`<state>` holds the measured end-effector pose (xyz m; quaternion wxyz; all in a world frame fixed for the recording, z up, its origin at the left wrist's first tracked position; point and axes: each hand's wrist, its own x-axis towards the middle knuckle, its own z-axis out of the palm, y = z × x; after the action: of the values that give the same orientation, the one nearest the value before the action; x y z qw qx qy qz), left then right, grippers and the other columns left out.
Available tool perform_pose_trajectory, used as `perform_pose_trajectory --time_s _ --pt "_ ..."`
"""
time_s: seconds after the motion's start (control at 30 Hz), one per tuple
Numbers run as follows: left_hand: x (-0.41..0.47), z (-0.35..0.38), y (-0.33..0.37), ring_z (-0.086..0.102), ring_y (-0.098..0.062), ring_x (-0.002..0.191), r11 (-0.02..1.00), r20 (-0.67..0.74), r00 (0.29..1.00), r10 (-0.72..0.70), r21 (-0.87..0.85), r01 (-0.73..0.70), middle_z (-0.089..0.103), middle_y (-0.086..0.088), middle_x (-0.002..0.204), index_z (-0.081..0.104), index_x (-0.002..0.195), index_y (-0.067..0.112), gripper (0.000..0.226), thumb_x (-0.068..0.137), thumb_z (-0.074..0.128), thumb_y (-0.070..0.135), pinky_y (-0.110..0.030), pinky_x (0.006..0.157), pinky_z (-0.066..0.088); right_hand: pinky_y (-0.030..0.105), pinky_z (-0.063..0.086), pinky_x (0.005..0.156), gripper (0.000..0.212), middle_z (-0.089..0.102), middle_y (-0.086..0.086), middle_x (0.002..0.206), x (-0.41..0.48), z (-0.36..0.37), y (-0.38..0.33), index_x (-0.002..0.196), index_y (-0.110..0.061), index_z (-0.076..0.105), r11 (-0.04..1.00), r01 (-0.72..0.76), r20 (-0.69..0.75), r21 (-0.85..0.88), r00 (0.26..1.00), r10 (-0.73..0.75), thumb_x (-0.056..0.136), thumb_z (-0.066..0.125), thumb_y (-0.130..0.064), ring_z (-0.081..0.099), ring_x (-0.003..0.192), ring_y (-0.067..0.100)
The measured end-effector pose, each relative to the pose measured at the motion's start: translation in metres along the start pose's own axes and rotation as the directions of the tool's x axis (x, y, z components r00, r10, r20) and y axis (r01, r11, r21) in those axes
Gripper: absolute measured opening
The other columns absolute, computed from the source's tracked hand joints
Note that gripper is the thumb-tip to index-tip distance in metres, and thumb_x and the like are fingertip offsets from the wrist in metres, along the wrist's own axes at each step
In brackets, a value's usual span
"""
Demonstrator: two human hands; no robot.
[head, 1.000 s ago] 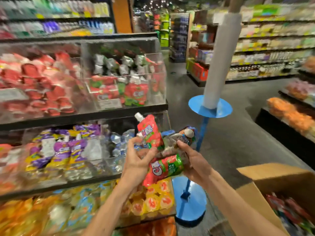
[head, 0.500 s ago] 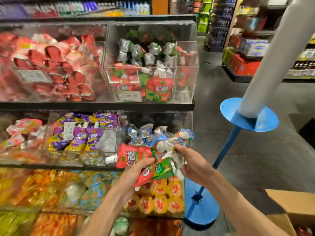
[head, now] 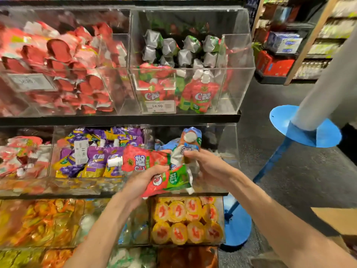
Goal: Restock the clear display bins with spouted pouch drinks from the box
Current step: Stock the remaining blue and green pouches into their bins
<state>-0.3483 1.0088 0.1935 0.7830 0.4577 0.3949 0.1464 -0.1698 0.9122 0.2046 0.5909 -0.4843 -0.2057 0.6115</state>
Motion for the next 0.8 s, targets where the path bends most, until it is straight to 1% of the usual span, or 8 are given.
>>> perform_pose_trajectory --time_s 0.1,0.2,0.33,0.43,0.53,0.6,0.7,0.8 --pt "0.013 -0.021 0.014 0.072 -0.023 0.063 1.000 -0.062 0.998 0.022 -0.011 -0.023 0.075 -0.019 0.089 0.075 0.093 0.003 0.057 0.042 0.091 0.025 -0.032 0.053 0.059 0.034 0.057 0.069 0.025 0.074 0.009 0.100 0.012 0.011 -0.008 0.112 -0.012 0.067 0.995 0.050 -0.027 -0.087 0.998 -0.053 0.090 0.063 -0.023 0.071 0.085 0.023" --pt "0.021 -0.040 0.031 0.070 -0.020 0.058 0.994 -0.156 0.984 0.084 -0.049 -0.093 0.075 -0.014 0.082 0.073 0.096 0.002 0.045 0.059 0.085 0.024 -0.029 0.051 0.058 0.026 0.052 0.073 0.016 0.074 0.002 0.096 0.021 -0.003 -0.014 0.106 -0.014 0.070 0.912 0.147 -0.169 -0.383 0.960 -0.225 0.091 0.069 -0.018 0.068 0.086 0.013" --pt "0.027 -0.053 0.043 0.068 -0.012 0.052 0.978 -0.237 0.961 0.143 -0.118 -0.175 0.073 -0.003 0.065 0.067 0.087 0.007 0.002 0.087 0.067 0.009 -0.022 0.045 0.053 0.025 0.048 0.073 0.018 0.073 0.005 0.095 0.038 -0.037 -0.009 0.097 -0.022 0.067 0.500 0.011 -0.194 -0.866 0.914 -0.356 0.083 0.078 -0.020 0.064 0.087 0.012" --pt "0.028 -0.053 0.043 0.070 -0.011 0.054 0.982 -0.260 0.957 0.128 -0.106 -0.160 0.076 -0.003 0.071 0.067 0.085 0.010 0.009 0.078 0.072 0.010 -0.023 0.048 0.056 0.037 0.055 0.079 0.046 0.069 0.006 0.109 0.061 -0.056 0.003 0.118 -0.019 0.059 0.115 -0.151 -0.179 -0.982 0.936 -0.303 0.079 0.078 -0.035 0.066 0.098 0.026" --pt "0.030 -0.051 0.040 0.071 -0.013 0.058 0.987 -0.280 0.954 0.103 -0.092 -0.134 0.076 -0.006 0.076 0.069 0.088 0.011 0.017 0.072 0.075 0.015 -0.026 0.052 0.059 0.037 0.052 0.081 0.049 0.064 0.009 0.114 0.075 -0.074 0.011 0.123 -0.016 0.050 -0.137 -0.089 -0.072 -0.987 0.989 -0.127 0.083 0.073 -0.030 0.062 0.103 0.031" --pt "0.032 -0.047 0.038 0.072 -0.015 0.061 0.987 -0.295 0.950 0.106 -0.089 -0.137 0.076 -0.008 0.080 0.070 0.088 0.012 0.019 0.070 0.076 0.018 -0.030 0.057 0.060 0.034 0.047 0.077 0.042 0.062 0.009 0.112 0.079 -0.084 0.015 0.121 -0.013 0.052 -0.216 -0.045 -0.050 -0.975 0.999 0.015 0.084 0.070 -0.022 0.060 0.100 0.028" --pt "0.034 -0.036 0.037 0.070 -0.014 0.055 0.992 -0.318 0.944 0.090 -0.056 -0.114 0.075 -0.008 0.072 0.071 0.085 0.008 0.017 0.072 0.078 0.018 -0.028 0.054 0.058 0.031 0.047 0.074 0.035 0.063 0.008 0.112 0.086 -0.092 0.019 0.120 -0.013 0.056 -0.223 -0.036 -0.074 -0.974 0.984 0.161 0.087 0.068 -0.013 0.057 0.091 0.022" --pt "0.037 -0.023 0.037 0.071 -0.017 0.059 0.995 -0.303 0.951 0.068 -0.047 -0.086 0.076 -0.009 0.076 0.072 0.088 0.007 0.046 0.047 0.087 0.025 -0.030 0.059 0.060 0.034 0.049 0.080 0.034 0.062 0.008 0.116 0.100 -0.099 0.030 0.125 -0.016 0.055 -0.218 -0.079 -0.136 -0.973 0.955 0.265 0.092 0.061 -0.010 0.061 0.098 0.025"
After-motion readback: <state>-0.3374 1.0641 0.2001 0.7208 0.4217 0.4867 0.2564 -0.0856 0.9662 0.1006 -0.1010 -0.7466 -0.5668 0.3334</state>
